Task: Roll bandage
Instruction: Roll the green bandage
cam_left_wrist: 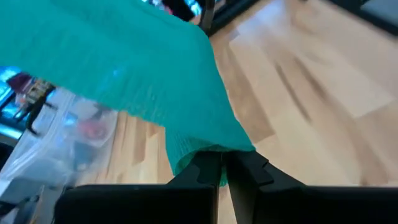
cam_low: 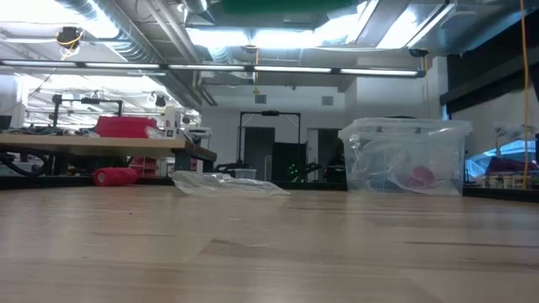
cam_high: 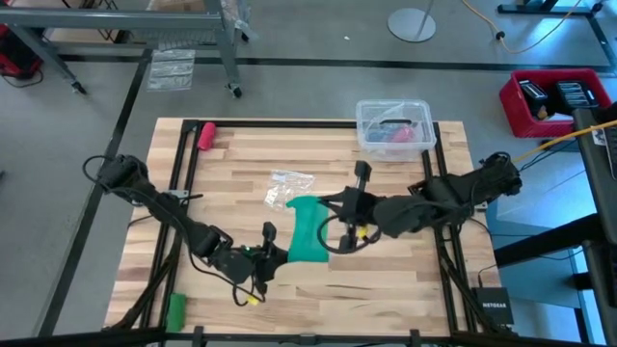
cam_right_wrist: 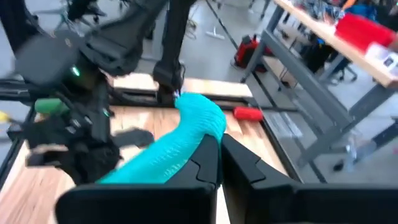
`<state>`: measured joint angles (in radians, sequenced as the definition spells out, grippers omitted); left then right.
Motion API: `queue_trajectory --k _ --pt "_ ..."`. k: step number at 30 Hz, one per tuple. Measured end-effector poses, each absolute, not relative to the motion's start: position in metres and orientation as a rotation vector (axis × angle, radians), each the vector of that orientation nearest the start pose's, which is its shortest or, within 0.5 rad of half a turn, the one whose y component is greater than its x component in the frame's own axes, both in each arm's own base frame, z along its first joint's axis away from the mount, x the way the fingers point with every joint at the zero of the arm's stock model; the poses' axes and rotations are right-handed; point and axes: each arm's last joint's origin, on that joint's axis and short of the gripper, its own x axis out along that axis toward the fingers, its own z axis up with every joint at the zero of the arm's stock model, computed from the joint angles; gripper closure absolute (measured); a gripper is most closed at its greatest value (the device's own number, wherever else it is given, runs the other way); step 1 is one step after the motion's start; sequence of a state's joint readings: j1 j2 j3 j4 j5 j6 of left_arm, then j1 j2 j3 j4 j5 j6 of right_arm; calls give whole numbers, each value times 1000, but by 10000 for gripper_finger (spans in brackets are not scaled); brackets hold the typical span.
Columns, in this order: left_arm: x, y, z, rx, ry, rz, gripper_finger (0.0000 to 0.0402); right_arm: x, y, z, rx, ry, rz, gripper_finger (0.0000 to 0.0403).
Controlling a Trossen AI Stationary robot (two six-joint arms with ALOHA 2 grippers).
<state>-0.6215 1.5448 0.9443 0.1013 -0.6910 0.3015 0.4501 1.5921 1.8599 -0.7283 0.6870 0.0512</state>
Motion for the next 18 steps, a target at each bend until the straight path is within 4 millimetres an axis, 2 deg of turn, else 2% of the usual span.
queue_trajectory --k 5,8,12,15,18 --pt "274 -190 246 522 294 -16 394 304 114 443 -146 463 -221 391" --pt "272 -193 259 282 250 -7 394 305 110 440 -99 495 -203 391" --pt "269 -195 280 -3 201 -132 394 306 108 437 -95 526 -195 385" --pt "267 -199 291 -134 199 -220 394 308 104 430 -112 558 -213 367" --pt "264 -198 310 -238 157 -244 394 312 102 417 -133 603 -228 342"
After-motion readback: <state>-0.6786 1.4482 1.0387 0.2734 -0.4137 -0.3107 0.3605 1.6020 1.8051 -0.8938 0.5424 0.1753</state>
